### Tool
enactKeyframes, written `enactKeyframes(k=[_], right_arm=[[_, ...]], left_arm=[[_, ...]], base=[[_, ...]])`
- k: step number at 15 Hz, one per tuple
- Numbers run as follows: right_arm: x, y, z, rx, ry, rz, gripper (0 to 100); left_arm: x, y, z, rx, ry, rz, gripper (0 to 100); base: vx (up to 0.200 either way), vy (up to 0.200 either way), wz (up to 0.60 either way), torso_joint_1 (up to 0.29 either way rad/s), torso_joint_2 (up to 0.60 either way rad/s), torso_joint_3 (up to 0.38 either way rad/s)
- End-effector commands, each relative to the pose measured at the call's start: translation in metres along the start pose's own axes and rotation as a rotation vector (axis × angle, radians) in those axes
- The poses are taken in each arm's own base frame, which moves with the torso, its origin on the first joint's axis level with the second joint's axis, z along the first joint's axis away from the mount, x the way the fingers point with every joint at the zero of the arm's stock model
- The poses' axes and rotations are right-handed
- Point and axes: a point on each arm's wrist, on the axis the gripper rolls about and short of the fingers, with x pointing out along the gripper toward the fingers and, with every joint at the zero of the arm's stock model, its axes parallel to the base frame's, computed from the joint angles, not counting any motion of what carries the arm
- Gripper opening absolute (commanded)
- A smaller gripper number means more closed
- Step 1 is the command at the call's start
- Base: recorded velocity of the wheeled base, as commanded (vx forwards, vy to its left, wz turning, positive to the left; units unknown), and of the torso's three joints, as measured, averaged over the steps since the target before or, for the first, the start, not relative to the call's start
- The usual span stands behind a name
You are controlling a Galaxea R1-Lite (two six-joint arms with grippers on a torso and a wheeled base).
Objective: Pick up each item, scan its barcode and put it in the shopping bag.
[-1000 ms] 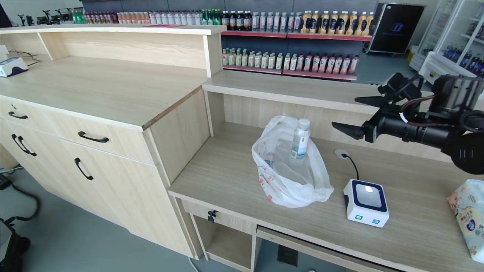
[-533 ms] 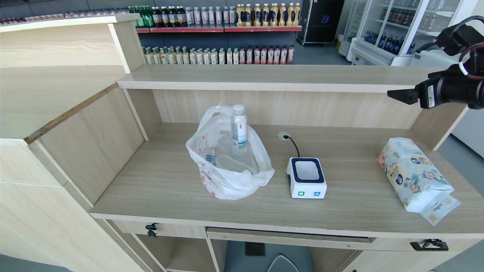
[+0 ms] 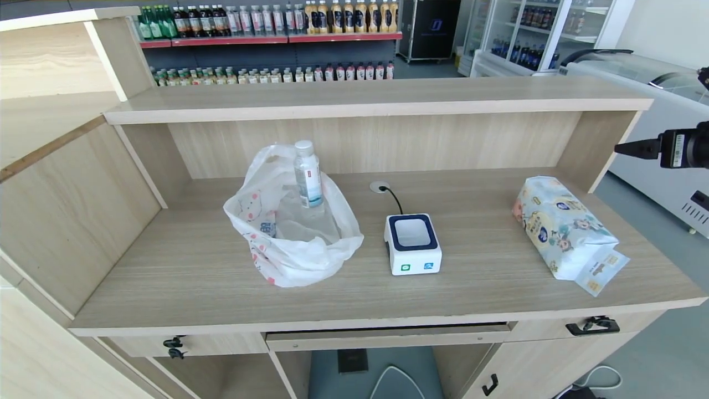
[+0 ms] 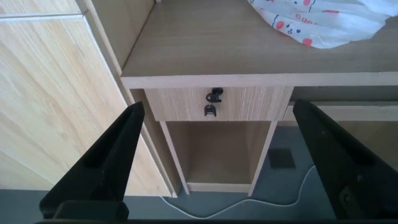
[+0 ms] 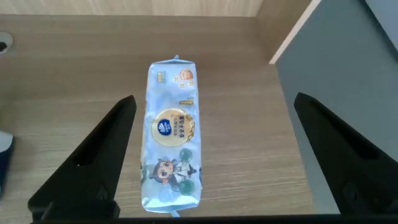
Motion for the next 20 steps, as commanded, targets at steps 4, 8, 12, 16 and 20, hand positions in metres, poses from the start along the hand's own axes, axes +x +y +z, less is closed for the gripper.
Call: enactKeyframes(k=[4,8,12,16,20], right_arm=[[0.052,-0.01,-0.034,0.067,0.152,0.115,100],[0.094,0.003,-0.049,0.233,0.218,0.156,100],[0.12,0.028,-0.062,0.291,0.271,0.208,100],[0.137,0.043,-0.076,0.284,0.303,0.239,100],[0.135,0.053,-0.065,0.245,0.245,0.214,100]], left_arm=[[0.0,0.0,0.0,0.0,0.0,0.001,100],[0.0,0.0,0.0,0.0,0.0,0.001,100],[0.0,0.0,0.0,0.0,0.0,0.001,100],[0.0,0.0,0.0,0.0,0.0,0.001,100],[0.0,0.0,0.0,0.0,0.0,0.001,100]], base=[[0.0,0.0,0.0,0.0,0.0,0.0],[0.0,0.0,0.0,0.0,0.0,0.0],[0.0,0.0,0.0,0.0,0.0,0.0],[0.0,0.0,0.0,0.0,0.0,0.0],[0.0,0.0,0.0,0.0,0.0,0.0]])
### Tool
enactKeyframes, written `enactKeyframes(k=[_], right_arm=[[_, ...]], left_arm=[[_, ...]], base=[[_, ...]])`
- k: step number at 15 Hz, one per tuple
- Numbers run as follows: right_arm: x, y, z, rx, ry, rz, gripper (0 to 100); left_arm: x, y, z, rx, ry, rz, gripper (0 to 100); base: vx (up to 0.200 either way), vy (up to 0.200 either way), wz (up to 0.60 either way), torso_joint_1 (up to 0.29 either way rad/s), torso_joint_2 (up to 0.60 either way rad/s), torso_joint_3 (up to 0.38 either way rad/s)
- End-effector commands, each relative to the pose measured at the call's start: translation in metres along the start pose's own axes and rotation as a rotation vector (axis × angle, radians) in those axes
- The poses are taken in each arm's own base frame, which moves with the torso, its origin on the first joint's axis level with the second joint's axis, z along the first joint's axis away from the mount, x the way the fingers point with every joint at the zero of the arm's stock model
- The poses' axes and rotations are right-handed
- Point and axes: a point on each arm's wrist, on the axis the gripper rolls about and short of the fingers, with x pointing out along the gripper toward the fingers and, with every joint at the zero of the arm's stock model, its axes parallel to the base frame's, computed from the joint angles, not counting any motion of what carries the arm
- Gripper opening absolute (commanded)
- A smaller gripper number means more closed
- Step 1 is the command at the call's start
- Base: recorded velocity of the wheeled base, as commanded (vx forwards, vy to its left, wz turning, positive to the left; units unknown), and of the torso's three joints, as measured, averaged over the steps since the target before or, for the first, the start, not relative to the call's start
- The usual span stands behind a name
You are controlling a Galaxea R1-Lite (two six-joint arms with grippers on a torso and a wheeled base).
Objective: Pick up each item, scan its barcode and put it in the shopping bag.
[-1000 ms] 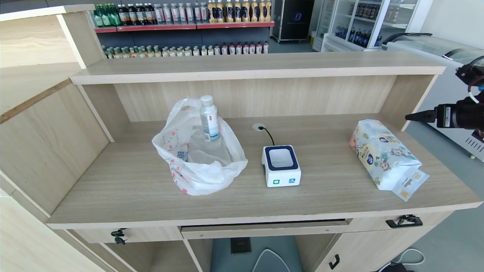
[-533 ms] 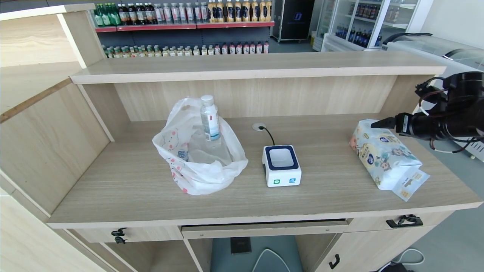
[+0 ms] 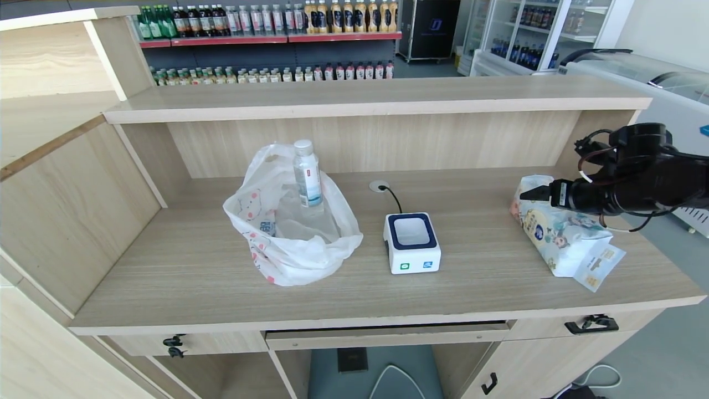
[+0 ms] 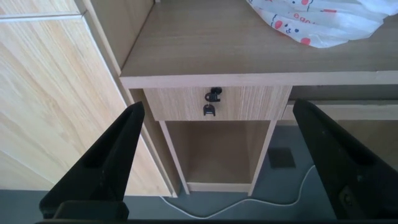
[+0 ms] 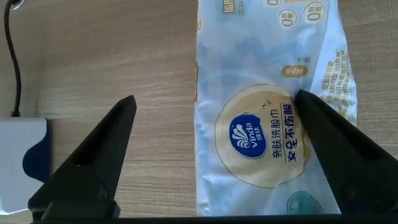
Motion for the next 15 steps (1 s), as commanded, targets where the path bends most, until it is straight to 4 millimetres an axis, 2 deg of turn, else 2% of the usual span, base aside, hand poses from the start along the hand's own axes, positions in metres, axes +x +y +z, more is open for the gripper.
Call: enactKeyframes(k=[1,4,6,9,13,15], right_arm=[[-0.005,0.005,0.005,-0.018,-0.038,0.009,100],[-0.034,0.015,0.023,-0.094,-0.129,0.011,100],[-0.047,0.015,0.021,-0.099,-0.132,-0.004,100],[-0.045,0.004,0.004,-0.071,-0.077,-0.096,100],[-0.043,-0.007,-0.001,-0.045,-0.059,-0.122,100],[-0.031,-0.011,-0.011,-0.03,-0.016,-0.123,100]], left_arm=[[0.0,0.0,0.0,0.0,0.0,0.001,100],[0.0,0.0,0.0,0.0,0.0,0.001,100],[0.0,0.0,0.0,0.0,0.0,0.001,100],[0.0,0.0,0.0,0.0,0.0,0.001,100],[0.0,0.0,0.0,0.0,0.0,0.001,100],[0.0,0.0,0.0,0.0,0.0,0.001,100]], base=[[0.0,0.0,0.0,0.0,0.0,0.0],[0.0,0.0,0.0,0.0,0.0,0.0],[0.0,0.0,0.0,0.0,0.0,0.0],[0.0,0.0,0.0,0.0,0.0,0.0],[0.0,0.0,0.0,0.0,0.0,0.0],[0.0,0.0,0.0,0.0,0.0,0.0]])
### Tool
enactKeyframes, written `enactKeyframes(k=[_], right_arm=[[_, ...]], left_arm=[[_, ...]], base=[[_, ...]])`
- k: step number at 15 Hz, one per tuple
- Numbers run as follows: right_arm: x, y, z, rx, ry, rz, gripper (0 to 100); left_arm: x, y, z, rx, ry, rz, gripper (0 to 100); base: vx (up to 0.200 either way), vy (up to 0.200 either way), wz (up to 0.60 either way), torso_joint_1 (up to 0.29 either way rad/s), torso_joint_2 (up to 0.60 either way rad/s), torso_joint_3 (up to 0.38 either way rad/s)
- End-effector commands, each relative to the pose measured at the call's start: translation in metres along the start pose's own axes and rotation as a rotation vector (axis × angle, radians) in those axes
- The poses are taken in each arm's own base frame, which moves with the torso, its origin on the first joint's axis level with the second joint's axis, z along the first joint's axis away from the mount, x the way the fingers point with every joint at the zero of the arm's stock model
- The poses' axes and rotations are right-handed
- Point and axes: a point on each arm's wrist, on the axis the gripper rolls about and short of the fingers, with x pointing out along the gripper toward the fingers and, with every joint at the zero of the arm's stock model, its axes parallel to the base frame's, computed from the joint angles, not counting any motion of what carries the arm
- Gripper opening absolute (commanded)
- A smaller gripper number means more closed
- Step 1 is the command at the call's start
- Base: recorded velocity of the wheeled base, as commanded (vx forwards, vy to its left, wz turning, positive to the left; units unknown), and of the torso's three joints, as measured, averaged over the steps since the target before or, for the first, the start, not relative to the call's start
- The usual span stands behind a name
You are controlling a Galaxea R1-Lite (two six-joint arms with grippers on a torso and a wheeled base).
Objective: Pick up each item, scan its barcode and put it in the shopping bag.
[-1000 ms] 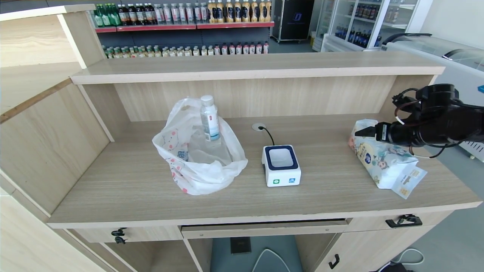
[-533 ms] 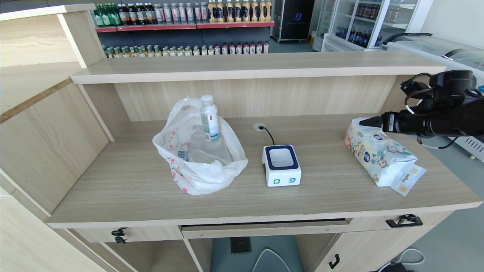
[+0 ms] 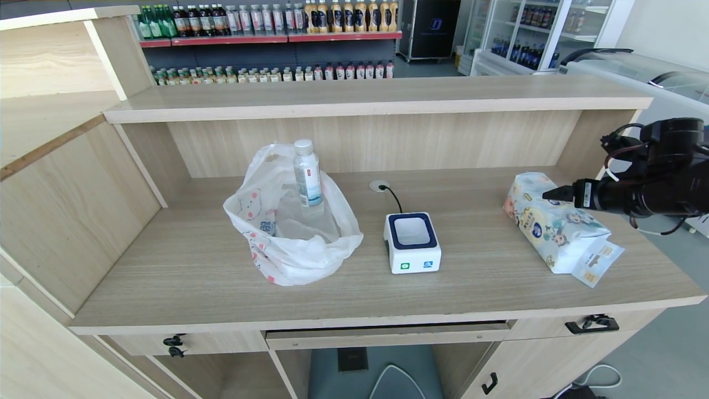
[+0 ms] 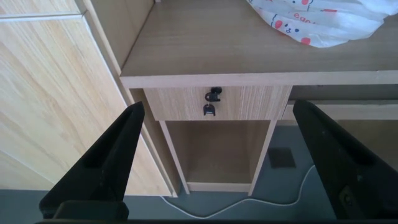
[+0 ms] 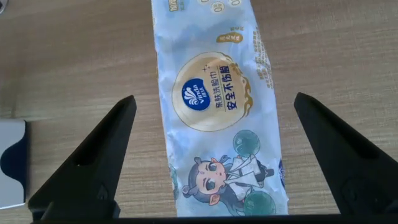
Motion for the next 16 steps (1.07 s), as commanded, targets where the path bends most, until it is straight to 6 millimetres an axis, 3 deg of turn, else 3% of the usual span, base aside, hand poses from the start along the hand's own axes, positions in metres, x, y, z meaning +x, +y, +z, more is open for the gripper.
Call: enactKeyframes(k=[1,5,8,12,13,16], right_arm=[[0.014,-0.003,-0.011,0.008,0.047,0.001,100],[0.047,-0.005,-0.028,0.005,0.109,0.01,100],[0.069,0.005,-0.038,-0.018,0.142,0.039,100],[0.081,0.013,-0.046,-0.108,0.166,0.063,100],[0.081,0.013,-0.046,-0.111,0.163,0.064,0],[0.078,0.011,-0.043,-0.174,0.15,-0.008,0]], left_arm=[[0.0,0.0,0.0,0.0,0.0,0.001,100],[0.0,0.0,0.0,0.0,0.002,0.001,100],[0.0,0.0,0.0,0.0,0.0,0.001,100],[0.0,0.0,0.0,0.0,0.0,0.001,100],[0.0,0.0,0.0,0.0,0.0,0.001,100],[0.0,0.0,0.0,0.0,0.0,0.001,100]], base=[[0.0,0.0,0.0,0.0,0.0,0.0],[0.0,0.0,0.0,0.0,0.0,0.0],[0.0,0.0,0.0,0.0,0.0,0.0],[0.0,0.0,0.0,0.0,0.0,0.0],[0.0,0.0,0.0,0.0,0.0,0.0],[0.0,0.0,0.0,0.0,0.0,0.0]])
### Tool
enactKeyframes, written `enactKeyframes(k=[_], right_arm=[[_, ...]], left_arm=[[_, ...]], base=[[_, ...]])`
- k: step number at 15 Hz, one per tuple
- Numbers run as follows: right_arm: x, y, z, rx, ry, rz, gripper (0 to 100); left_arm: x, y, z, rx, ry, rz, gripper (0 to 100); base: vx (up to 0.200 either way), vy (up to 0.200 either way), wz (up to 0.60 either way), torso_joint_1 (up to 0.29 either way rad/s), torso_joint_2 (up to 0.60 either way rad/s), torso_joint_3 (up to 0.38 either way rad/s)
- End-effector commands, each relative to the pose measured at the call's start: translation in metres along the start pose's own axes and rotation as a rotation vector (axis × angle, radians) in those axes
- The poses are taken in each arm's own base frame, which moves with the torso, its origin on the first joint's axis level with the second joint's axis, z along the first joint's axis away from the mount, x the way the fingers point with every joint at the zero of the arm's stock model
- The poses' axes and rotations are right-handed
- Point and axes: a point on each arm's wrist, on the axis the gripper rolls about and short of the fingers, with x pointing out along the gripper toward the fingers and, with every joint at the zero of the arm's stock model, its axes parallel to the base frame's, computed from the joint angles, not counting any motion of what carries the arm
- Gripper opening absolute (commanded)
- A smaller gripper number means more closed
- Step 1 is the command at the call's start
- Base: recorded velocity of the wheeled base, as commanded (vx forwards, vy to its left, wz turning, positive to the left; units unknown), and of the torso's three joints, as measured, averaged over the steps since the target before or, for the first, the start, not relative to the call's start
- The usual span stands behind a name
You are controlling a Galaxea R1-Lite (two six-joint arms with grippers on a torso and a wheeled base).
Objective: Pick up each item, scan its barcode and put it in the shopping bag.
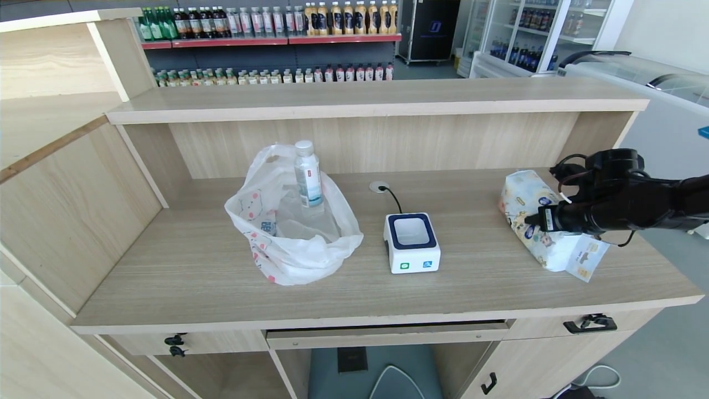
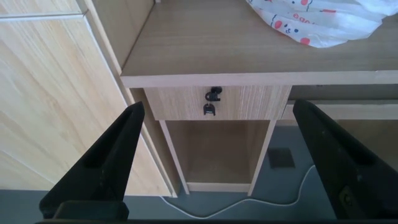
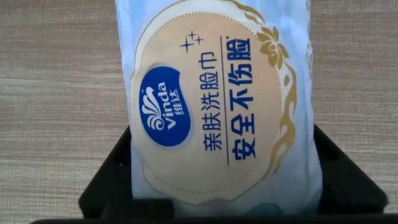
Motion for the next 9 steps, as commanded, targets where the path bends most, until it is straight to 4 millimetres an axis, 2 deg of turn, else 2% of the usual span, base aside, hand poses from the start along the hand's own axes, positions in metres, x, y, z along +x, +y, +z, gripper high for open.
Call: enactKeyframes(k=[1,4,6,9], right_arm=[[0.002,-0.002,-0.004,-0.016,0.018,-0.02,0],[-0.024,-0.012,0.001,-0.179,0.002,-0.079,0],[-0.055,-0.019,0.007,-0.317,-0.033,-0.115,0],[-0.116,-0.016,0.026,-0.414,-0.146,-0.169,0]], left_arm=[[0.0,0.0,0.0,0.0,0.0,0.001,100],[0.0,0.0,0.0,0.0,0.0,0.001,100],[0.0,0.0,0.0,0.0,0.0,0.001,100],[0.0,0.0,0.0,0.0,0.0,0.001,100]], base=[[0.0,0.0,0.0,0.0,0.0,0.0],[0.0,0.0,0.0,0.0,0.0,0.0],[0.0,0.0,0.0,0.0,0.0,0.0],[0.0,0.0,0.0,0.0,0.0,0.0]])
